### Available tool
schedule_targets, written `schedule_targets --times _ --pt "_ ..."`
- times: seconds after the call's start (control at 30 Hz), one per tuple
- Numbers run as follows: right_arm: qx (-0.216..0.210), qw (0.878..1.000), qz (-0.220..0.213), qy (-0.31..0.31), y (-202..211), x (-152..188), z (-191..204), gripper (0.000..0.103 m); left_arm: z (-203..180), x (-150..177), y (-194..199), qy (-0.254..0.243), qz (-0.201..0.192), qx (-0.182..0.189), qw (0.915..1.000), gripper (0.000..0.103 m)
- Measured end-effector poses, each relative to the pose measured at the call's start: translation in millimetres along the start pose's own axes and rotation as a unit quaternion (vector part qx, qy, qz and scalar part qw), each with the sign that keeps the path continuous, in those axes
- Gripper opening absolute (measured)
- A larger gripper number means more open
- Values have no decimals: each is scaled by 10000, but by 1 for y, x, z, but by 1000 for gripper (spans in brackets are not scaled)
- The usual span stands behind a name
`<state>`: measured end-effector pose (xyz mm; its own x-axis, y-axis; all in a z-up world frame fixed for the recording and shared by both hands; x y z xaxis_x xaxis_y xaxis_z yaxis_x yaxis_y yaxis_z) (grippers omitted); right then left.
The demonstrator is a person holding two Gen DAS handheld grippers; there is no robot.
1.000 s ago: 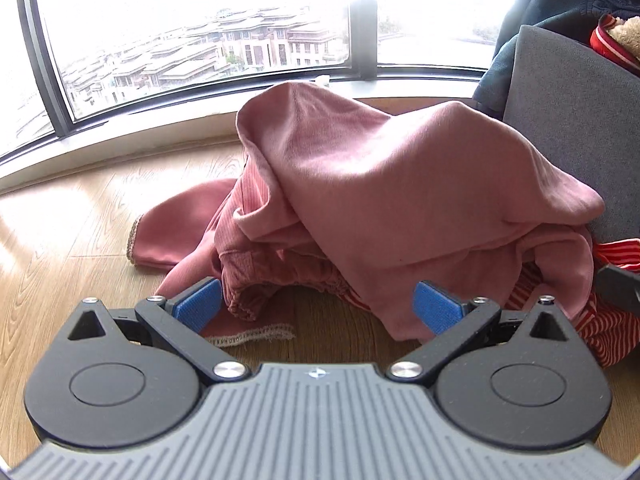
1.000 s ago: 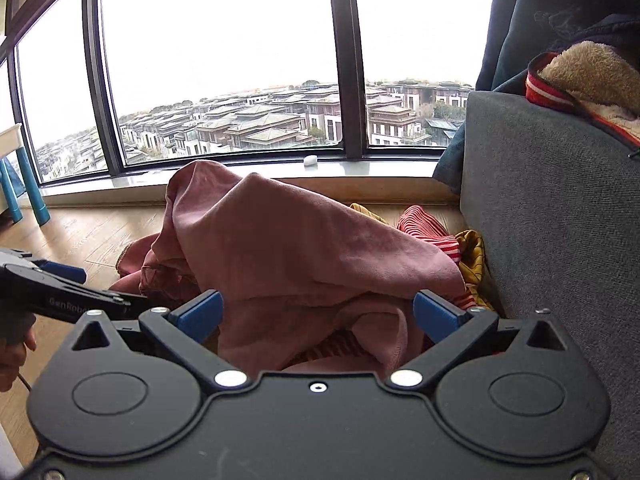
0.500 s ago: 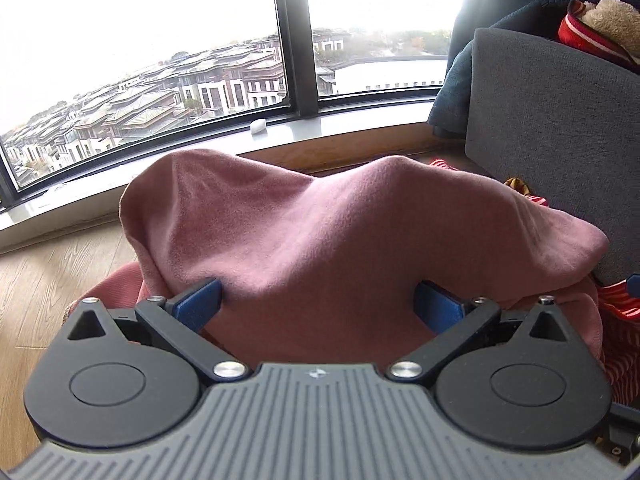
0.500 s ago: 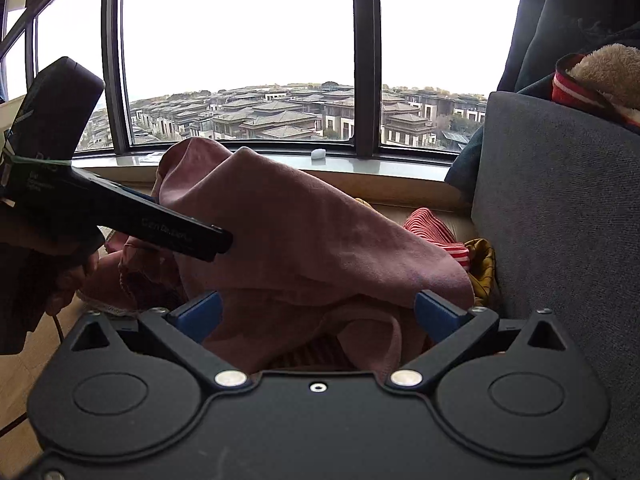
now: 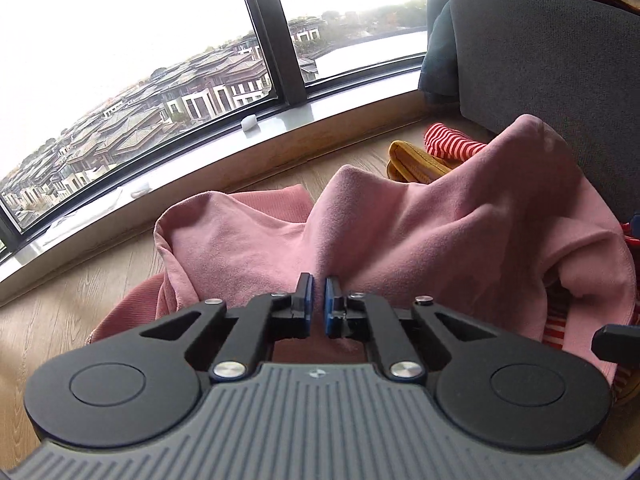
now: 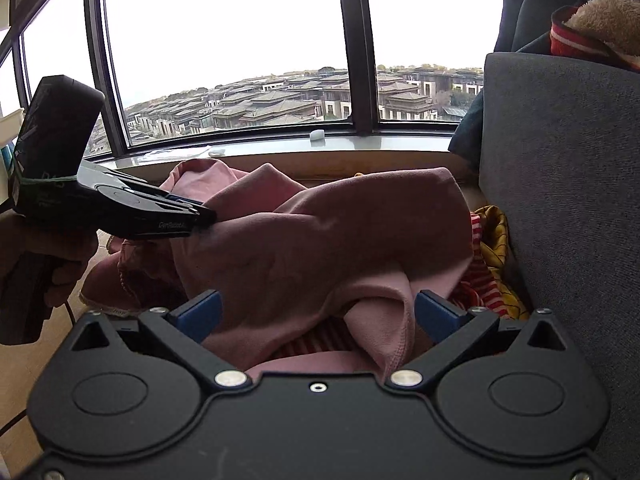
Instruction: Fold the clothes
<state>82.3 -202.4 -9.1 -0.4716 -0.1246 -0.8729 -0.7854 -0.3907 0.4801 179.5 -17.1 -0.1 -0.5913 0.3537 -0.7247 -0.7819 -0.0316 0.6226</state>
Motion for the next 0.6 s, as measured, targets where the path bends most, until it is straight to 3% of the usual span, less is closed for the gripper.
schedule_targets --times 0.23,0.43,0.53,0.6 --pt "-177 9983 -360 424 -26 -25 3 102 16 -2 12 98 -1 39 9999 7" --pt "-371 9955 -146 854 -78 -40 14 100 28 -1 27 -7 -78 -169 9998 8" --pt "-332 9943 150 1004 -100 -35 18 85 33 2 24 109 -26 -47 9999 9" --pt "-383 9944 216 960 -106 -32 17 63 34 5 23 170 10 2 9999 10"
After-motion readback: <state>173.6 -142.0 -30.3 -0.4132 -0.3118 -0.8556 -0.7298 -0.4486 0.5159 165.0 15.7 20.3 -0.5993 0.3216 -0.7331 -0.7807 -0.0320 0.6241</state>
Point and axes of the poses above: each gripper's, at about its wrist camera, not at the fingertips, and y roughly against the way its jaws point, z to its left, x to its underside, the point moved 4 cm from there along -y, roughly the way its jaws point, and after that the axes turned 3 degrees about -x, right-handed, at the moved point
